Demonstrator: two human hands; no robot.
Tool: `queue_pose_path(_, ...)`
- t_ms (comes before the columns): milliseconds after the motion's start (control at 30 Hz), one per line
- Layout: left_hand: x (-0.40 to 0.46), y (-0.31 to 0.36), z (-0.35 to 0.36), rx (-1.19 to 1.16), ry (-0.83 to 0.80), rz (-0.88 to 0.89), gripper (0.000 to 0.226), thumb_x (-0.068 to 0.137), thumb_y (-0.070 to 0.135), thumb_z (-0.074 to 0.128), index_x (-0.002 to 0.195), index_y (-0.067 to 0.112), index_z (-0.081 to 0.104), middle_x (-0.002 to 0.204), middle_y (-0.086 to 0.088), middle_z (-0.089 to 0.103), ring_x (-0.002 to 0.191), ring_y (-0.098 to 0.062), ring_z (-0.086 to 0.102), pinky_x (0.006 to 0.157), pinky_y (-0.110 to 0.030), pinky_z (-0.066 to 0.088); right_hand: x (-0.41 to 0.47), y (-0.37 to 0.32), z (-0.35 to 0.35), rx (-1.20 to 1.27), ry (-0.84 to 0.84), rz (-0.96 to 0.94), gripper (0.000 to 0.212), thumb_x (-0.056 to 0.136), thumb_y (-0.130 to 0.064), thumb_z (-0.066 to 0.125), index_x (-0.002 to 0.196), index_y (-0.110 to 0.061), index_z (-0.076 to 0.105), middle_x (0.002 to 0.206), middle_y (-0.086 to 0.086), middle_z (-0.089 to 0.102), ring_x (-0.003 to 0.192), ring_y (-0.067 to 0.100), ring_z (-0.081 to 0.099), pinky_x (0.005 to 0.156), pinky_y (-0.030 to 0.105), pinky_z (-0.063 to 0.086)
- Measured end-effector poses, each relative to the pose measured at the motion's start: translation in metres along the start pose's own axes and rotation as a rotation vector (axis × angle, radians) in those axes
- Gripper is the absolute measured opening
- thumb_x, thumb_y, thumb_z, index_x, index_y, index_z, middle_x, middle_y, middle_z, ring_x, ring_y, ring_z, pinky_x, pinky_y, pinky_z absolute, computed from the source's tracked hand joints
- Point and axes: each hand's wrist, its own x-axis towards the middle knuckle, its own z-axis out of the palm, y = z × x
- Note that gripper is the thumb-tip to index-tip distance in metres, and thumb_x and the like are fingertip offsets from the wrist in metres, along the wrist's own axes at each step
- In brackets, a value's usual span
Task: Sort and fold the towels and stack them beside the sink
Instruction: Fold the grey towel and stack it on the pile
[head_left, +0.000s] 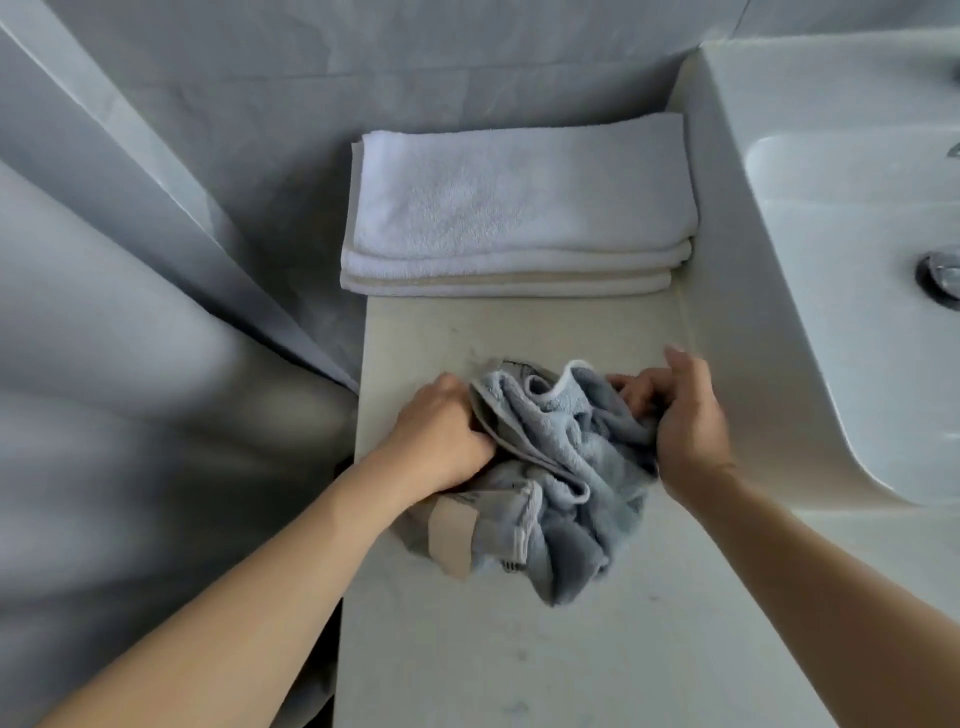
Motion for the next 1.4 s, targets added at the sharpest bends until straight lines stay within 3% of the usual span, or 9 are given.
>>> queue_pose_path(100,-0.016,-0.005,-0.001,-0.291,-0.036,0.154,0.009,0.086,0.032,0.056,0.094,0.03,0.057,0.094,0.004,0.07,0.093,-0.019,0.065,0.089,-0.046,0.053,0.001,-0.024,0.008,-0.185,-0.139,0.047,0.048,0.072,-0.063,0.046,0.065,-0.021,0.068,0.073,0.01,0.062,0.067,0.022,0.055,0.064,0.034,0.041)
queue_pose_path(233,-0.024,-0.008,-0.019,-0.276,0.155,0.219,0.018,0.09,0.021,0.063,0.087,0.033,0.051,0.075,0.008,0.063,0.074,-0.019,0.062,0.074,-0.047,0.051,-0.001,-0.05,0.02,-0.551,-0.494,0.171,0.073,0.067,-0.061,0.067,0.133,-0.035,0.052,0.129,-0.005,0.056,0.117,0.019,0.055,0.104,0.043,0.043)
queue_pose_path(433,-0.024,0.0,-0.053,-0.29,0.367,0.291,0.023,0.093,0.031,0.063,0.081,0.028,0.044,0.065,0.011,0.051,0.059,-0.011,0.045,0.058,-0.033,0.037,-0.013,-0.079,0.024,-0.949,-0.803,0.253,0.021,0.047,-0.011,0.051,0.064,-0.017,0.063,0.072,0.009,0.059,0.073,0.023,0.053,0.074,0.042,0.045)
queue_pose_path(567,-0.033,-0.002,-0.055,-0.382,0.315,0.265,0.02,0.095,0.03,0.063,0.085,0.024,0.047,0.062,0.013,0.053,0.054,-0.005,0.042,0.052,-0.022,0.032,-0.02,-0.09,0.023,-0.748,-0.898,0.333,0.033,0.062,-0.032,0.064,0.087,-0.01,0.07,0.091,0.007,0.072,0.085,0.026,0.064,0.092,0.041,0.049)
queue_pose_path(667,-0.037,0.004,-0.051,-0.515,0.24,0.257,0.019,0.091,0.025,0.068,0.089,0.017,0.051,0.074,0.009,0.055,0.065,-0.007,0.048,0.061,-0.023,0.038,-0.019,-0.078,0.039,-0.53,-0.652,0.174,0.023,0.085,-0.026,0.07,0.097,-0.007,0.07,0.096,0.013,0.075,0.09,0.032,0.071,0.088,0.043,0.056)
queue_pose_path(800,-0.039,-0.018,-0.035,0.125,-0.048,0.136,0.037,0.08,0.043,0.071,0.107,0.024,0.055,0.126,0.005,0.05,0.115,-0.017,0.048,0.096,-0.037,0.045,-0.008,-0.06,0.042,-0.467,-0.031,-0.023,0.02,0.096,-0.023,0.057,0.086,-0.01,0.068,0.092,0.013,0.072,0.084,0.027,0.068,0.082,0.042,0.057)
queue_pose_path(900,-0.047,-0.022,-0.018,0.331,-0.055,0.168,0.039,0.086,0.034,0.061,0.123,0.022,0.055,0.143,0.008,0.037,0.126,-0.022,0.038,0.105,-0.04,0.038,-0.015,-0.065,0.029,-0.959,-0.34,0.172,0.034,0.098,-0.038,0.053,0.094,-0.007,0.069,0.093,0.013,0.071,0.087,0.027,0.067,0.079,0.04,0.055)
queue_pose_path(1033,-0.052,-0.006,-0.017,-0.33,-0.343,0.066,0.032,0.085,0.01,0.059,0.116,0.009,0.065,0.116,-0.016,0.069,0.103,-0.027,0.067,0.095,-0.046,0.053,-0.026,-0.062,0.021,-1.02,-0.688,0.603,0.021,0.095,-0.018,0.06,0.09,0.001,0.068,0.082,0.014,0.074,0.072,0.026,0.072,0.066,0.035,0.058)
queue_pose_path(1400,-0.046,-0.028,-0.049,-0.61,-0.008,-0.138,0.008,0.081,0.01,0.068,0.088,0.014,0.069,0.082,-0.004,0.075,0.076,-0.021,0.071,0.069,-0.033,0.055,0.003,-0.065,0.019,-0.369,0.15,-0.073,0.029,0.102,-0.033,0.044,0.086,-0.013,0.056,0.074,0.005,0.056,0.062,0.017,0.05,0.054,0.028,0.043)
